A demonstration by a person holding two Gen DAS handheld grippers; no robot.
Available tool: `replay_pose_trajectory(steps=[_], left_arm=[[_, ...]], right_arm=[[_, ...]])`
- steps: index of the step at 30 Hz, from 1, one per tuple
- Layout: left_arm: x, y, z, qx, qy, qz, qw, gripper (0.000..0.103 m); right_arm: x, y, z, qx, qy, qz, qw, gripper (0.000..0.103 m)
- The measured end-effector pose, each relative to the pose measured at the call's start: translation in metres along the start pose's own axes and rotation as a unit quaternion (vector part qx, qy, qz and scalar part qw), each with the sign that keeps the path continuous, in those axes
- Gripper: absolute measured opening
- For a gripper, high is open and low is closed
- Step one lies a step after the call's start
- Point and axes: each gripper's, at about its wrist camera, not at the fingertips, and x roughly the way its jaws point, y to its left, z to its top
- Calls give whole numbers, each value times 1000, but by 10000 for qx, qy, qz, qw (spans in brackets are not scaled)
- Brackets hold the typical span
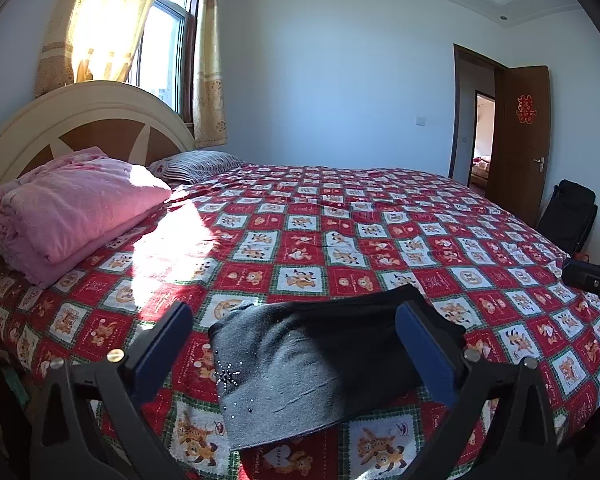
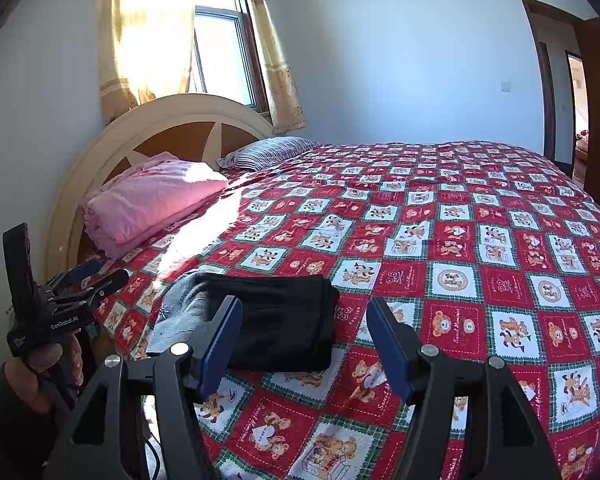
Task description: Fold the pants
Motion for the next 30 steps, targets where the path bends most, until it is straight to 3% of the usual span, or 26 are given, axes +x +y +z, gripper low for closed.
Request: replay_pose_trajectory(steps=[18,30], left_arm=[[1,-3,1,-16,23,27,10000,103],[-1,-10,3,214,-47,250,9994,103]], right_arm=[[-7,3,2,-147,-142,-109,9997,66],[-9,4,3,-202,-153,-144,9996,66]])
